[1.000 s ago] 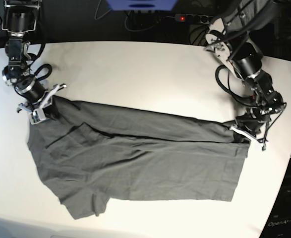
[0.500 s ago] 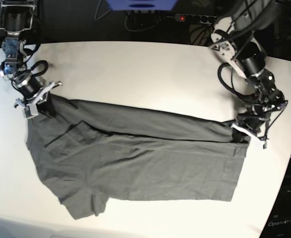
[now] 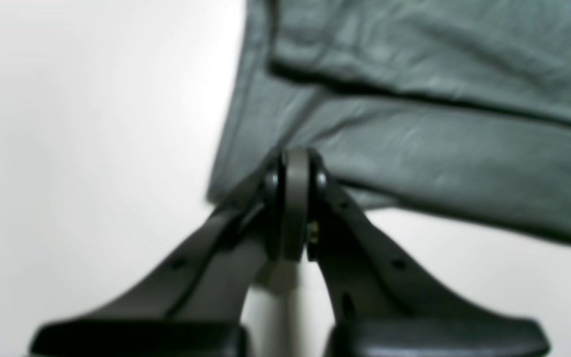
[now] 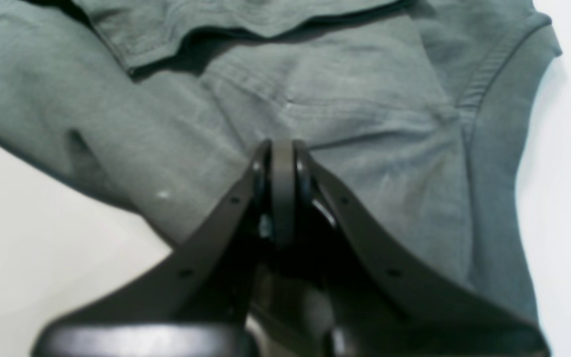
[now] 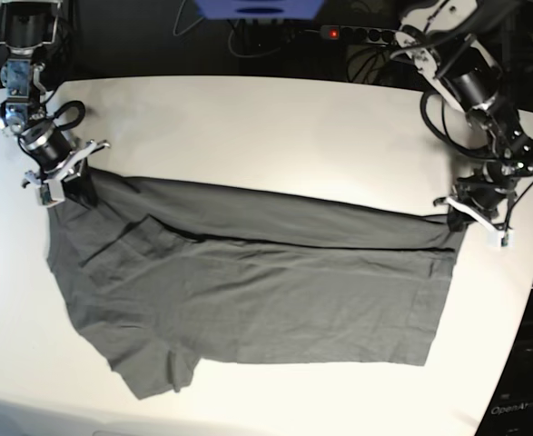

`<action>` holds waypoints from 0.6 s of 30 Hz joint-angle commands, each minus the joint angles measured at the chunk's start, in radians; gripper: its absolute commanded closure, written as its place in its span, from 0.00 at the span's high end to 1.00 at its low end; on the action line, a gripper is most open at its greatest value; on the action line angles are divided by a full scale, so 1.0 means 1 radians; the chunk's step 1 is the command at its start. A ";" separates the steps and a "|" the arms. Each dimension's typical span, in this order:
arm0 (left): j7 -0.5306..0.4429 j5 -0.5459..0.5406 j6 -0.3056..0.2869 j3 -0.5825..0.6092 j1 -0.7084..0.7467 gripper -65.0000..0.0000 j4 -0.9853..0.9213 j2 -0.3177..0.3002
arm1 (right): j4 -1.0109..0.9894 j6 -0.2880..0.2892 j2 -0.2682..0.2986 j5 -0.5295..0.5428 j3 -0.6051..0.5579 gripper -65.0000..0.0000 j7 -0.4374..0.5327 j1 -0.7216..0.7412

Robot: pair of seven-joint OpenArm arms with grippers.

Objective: Fold the T-shirt properly
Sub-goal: 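Hold the folded edge with both grippers and drag it toward the robot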

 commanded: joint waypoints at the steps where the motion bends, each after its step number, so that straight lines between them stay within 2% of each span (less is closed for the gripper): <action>1: 0.140 0.114 0.044 -0.003 0.026 0.03 0.006 -0.008 | 0.000 -0.001 0.017 -0.036 0.003 0.00 -0.060 -0.020; 5: 0.169 0.108 0.044 -0.003 0.057 0.03 0.056 -0.008 | -0.001 0.002 0.017 -0.038 0.003 0.00 -0.060 -0.035; 8: 0.169 0.114 0.044 -0.002 0.071 0.03 0.060 0.001 | -0.003 0.036 0.018 -0.038 0.003 0.00 -0.052 -0.041; 14: 0.169 0.107 0.044 -0.003 0.086 0.03 0.075 0.012 | -0.004 0.040 0.018 -0.039 0.020 0.00 -0.043 -0.044; 18: 0.202 0.107 0.044 -0.003 0.089 0.03 0.178 0.051 | -0.003 0.040 0.018 -0.041 0.037 0.00 -0.043 -0.044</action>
